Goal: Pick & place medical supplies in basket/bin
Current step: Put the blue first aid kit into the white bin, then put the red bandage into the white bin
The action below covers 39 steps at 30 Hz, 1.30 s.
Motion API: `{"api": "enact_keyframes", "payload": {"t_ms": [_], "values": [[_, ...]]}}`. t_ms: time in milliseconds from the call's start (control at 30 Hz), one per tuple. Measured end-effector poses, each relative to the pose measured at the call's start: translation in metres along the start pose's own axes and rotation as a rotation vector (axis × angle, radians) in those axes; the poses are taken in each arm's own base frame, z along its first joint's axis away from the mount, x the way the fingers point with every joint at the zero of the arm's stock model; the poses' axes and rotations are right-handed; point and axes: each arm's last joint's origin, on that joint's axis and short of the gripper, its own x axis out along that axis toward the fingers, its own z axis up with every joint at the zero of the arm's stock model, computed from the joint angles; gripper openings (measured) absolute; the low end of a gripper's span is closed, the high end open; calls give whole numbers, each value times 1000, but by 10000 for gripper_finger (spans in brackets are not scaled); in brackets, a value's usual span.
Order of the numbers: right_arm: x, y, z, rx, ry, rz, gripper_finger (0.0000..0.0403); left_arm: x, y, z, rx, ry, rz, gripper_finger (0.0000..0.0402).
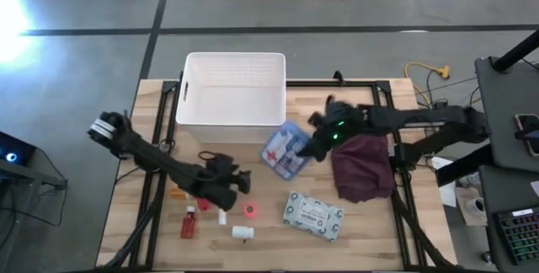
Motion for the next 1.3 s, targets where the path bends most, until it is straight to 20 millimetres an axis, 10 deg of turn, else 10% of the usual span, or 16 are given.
{"api": "enact_keyframes", "payload": {"t_ms": [200, 367, 600, 733, 933, 1133, 1300], "values": [[-42, 45, 68, -49, -539, 16, 164, -41, 13, 16, 20, 29, -86, 255], [18, 2, 150, -30, -410, -1, 185, -65, 36, 23, 30, 63, -156, 255], [100, -32, 189, 63, -96, 46, 264, -81, 66, 26, -36, 116, -237, 255], [108, -33, 192, 27, -12, -135, 305, -90, 71, 25, -40, 145, -280, 255], [52, 18, 191, -262, -69, -451, 341, -95, 70, 27, 27, 156, -302, 255], [-1, 85, 123, -583, -67, -752, 349, -96, 73, 20, 257, 370, -319, 255], [-20, 92, 67, -323, -95, -933, 347, -90, 98, 13, 170, 582, -10, 255]]}}
